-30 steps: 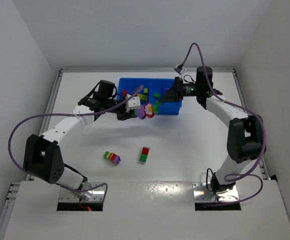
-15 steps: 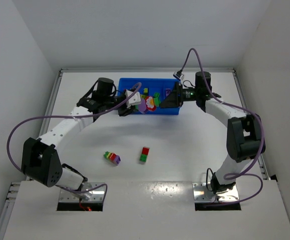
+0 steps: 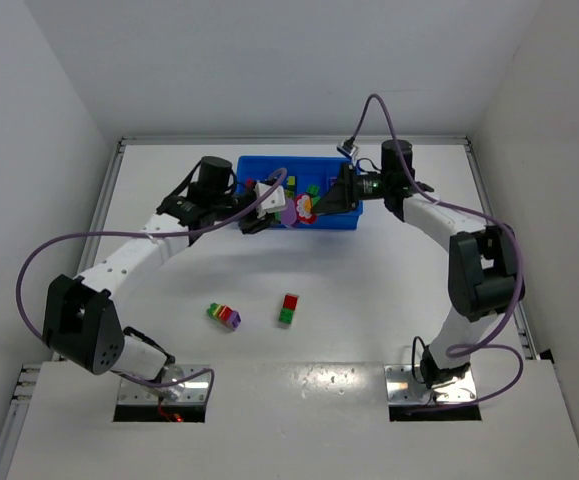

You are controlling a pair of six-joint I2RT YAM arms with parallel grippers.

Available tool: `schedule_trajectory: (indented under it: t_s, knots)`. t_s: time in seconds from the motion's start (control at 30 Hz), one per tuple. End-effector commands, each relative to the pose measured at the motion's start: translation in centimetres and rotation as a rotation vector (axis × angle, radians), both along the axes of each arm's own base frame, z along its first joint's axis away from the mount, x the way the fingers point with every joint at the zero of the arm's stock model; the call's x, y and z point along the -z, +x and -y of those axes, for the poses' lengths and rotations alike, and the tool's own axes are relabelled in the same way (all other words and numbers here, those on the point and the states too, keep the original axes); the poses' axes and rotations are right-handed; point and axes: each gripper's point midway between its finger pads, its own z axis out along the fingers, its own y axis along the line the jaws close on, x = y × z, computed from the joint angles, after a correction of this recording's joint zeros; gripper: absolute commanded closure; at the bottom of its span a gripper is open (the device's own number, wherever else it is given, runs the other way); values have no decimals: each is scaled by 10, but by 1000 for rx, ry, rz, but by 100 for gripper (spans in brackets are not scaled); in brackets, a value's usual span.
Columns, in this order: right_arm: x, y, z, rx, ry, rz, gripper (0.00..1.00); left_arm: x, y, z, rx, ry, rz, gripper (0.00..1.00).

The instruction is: Sort the legos into containers by color

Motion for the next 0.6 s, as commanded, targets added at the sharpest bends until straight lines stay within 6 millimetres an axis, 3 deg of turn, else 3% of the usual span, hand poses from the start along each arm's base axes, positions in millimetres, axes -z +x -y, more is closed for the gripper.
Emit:
schedule_trajectory:
  t_s: [0.0,0.03,0.07,0.23,0.57]
  knots:
    - [-14,7,-7,-24,20,63,46,-23,-2,8,26,-49,59,79]
    - [-11,5,-10,-33,18,54,52,-23,-2,8,26,-49,59,79]
    - [-11,5,-10,-33,18,54,66,-23,-2,8,26,-49,59,79]
    - [-10,6,-6,-28,21,44,100,-17,-3,5,10,-35,52,81]
    - [-12,-5,16,4,25,47,100,-2,-16,-3,-5,-26,15,81]
